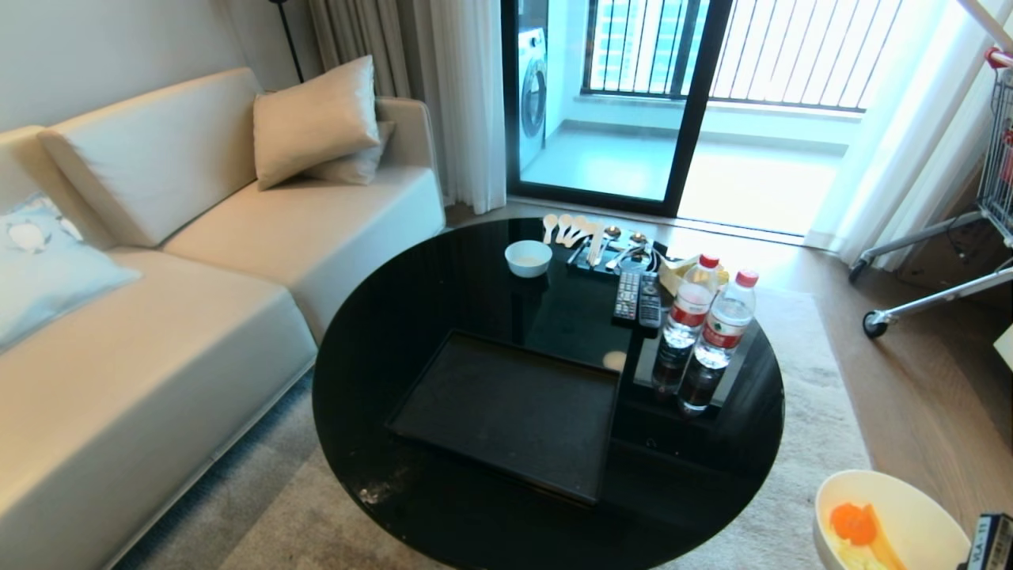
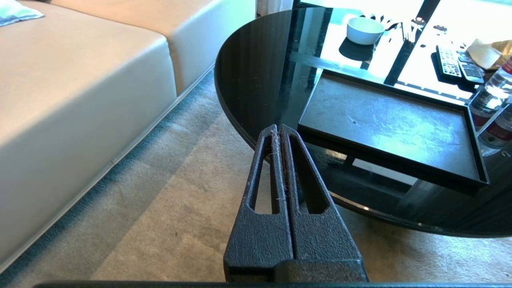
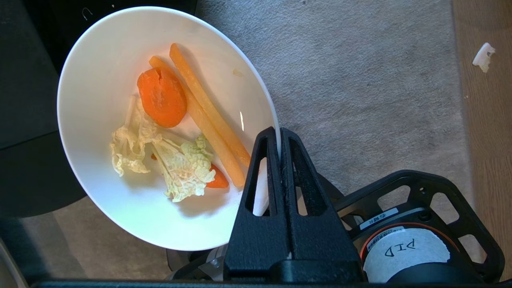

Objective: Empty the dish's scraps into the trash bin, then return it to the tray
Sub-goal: Move the bowl over the trash can

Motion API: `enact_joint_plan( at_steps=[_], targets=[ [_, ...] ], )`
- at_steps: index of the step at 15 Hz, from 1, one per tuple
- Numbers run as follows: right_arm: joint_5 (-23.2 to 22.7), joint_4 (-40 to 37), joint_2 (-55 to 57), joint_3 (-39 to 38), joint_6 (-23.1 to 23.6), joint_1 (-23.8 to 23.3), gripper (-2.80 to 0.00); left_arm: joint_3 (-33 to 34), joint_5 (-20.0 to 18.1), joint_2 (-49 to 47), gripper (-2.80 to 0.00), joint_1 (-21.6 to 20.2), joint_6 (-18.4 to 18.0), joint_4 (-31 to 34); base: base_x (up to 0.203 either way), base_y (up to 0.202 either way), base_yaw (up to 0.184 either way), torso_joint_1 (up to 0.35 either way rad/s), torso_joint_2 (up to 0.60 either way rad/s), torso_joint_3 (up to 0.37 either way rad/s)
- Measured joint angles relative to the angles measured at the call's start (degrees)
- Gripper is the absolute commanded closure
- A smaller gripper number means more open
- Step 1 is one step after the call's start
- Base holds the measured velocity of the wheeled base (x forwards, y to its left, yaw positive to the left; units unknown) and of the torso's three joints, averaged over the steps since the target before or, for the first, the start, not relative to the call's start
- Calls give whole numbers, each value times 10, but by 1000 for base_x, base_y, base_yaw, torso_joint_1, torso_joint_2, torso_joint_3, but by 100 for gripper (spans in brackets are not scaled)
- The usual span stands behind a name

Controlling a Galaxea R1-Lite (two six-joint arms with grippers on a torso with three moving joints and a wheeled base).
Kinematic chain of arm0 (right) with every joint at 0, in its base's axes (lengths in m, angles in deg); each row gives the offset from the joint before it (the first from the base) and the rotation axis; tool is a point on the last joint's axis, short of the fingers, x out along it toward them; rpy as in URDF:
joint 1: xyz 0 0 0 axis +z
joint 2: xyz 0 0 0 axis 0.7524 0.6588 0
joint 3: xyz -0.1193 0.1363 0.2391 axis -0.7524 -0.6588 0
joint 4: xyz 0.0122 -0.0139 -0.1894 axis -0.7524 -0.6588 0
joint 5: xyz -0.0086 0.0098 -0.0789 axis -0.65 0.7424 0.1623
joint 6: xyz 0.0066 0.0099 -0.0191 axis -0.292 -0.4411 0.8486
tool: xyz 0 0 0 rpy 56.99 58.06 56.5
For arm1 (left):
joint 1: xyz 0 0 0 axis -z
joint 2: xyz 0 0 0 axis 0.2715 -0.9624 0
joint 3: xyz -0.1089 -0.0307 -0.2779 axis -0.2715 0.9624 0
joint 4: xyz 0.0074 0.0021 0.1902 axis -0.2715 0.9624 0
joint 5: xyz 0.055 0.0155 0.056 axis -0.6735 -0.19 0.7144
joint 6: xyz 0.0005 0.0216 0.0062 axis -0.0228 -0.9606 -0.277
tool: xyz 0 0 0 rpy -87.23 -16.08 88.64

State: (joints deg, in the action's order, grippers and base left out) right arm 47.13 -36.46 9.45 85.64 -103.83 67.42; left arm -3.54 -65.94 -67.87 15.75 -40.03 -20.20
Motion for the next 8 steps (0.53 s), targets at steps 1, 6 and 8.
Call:
enact_joint_plan(
  at_steps=[1, 6, 8],
  targets=[
    [0, 0, 0, 0, 0, 0, 0, 0, 0, 0, 0, 0, 0, 0, 0, 0, 0, 0, 0, 0],
    [0, -1, 0, 0, 0, 0, 0, 0, 0, 0, 0, 0, 0, 0, 0, 0, 0, 0, 0, 0],
    [0, 0, 0, 0, 0, 0, 0, 0, 0, 0, 0, 0, 0, 0, 0, 0, 0, 0, 0, 0]
  ],
)
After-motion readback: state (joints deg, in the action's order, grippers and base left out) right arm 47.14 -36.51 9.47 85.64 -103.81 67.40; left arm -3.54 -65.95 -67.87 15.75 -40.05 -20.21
